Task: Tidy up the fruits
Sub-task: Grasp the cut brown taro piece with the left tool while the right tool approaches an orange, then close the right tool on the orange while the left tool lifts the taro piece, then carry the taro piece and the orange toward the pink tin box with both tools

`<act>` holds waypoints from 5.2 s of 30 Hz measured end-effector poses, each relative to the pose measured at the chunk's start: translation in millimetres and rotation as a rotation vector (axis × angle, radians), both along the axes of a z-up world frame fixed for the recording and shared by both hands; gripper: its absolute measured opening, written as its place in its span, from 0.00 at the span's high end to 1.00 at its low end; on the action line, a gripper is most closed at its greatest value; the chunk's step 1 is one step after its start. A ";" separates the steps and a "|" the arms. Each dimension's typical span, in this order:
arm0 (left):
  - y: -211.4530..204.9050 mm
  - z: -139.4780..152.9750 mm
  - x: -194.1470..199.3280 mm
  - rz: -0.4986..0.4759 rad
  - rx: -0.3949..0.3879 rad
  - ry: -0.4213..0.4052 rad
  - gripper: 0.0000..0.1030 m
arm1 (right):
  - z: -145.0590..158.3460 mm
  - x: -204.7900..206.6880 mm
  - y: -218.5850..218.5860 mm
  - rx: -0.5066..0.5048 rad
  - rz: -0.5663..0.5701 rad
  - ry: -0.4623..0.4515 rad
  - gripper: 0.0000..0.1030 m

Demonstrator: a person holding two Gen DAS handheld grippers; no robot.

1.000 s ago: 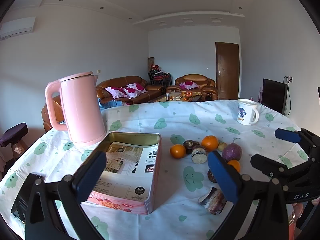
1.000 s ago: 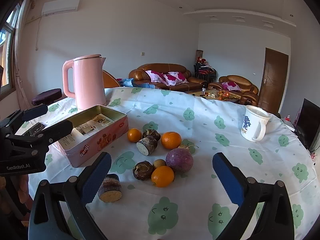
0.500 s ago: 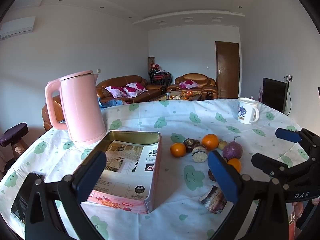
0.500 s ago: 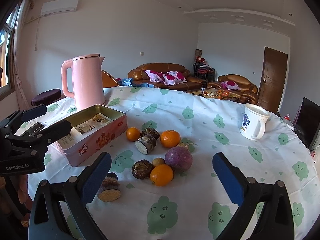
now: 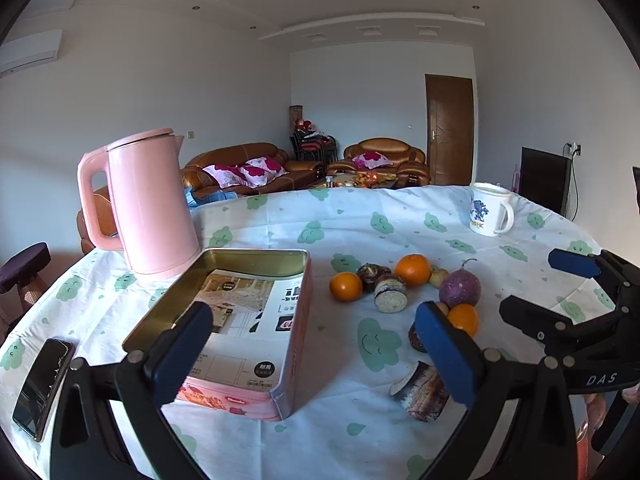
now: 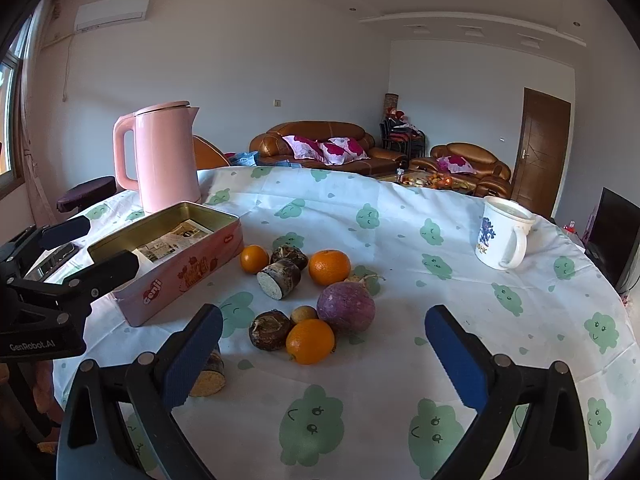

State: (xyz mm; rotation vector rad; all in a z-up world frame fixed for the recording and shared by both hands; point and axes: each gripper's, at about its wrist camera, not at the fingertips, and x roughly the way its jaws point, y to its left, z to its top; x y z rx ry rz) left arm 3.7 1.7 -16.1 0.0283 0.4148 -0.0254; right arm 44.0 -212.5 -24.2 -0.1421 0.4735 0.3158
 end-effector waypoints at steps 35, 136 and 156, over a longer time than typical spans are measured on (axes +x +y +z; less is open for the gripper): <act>-48.6 -48.7 22.9 -0.304 -0.054 0.250 0.62 | -42.0 50.8 -9.7 0.071 -0.014 0.228 0.35; -30.1 -9.5 -0.7 -0.164 -0.025 -0.126 0.64 | -21.6 7.3 -11.0 0.204 0.184 -0.052 0.59; -25.1 3.9 -10.6 -0.111 0.017 -0.208 0.64 | -6.5 -4.4 -14.0 0.200 0.176 -0.147 0.59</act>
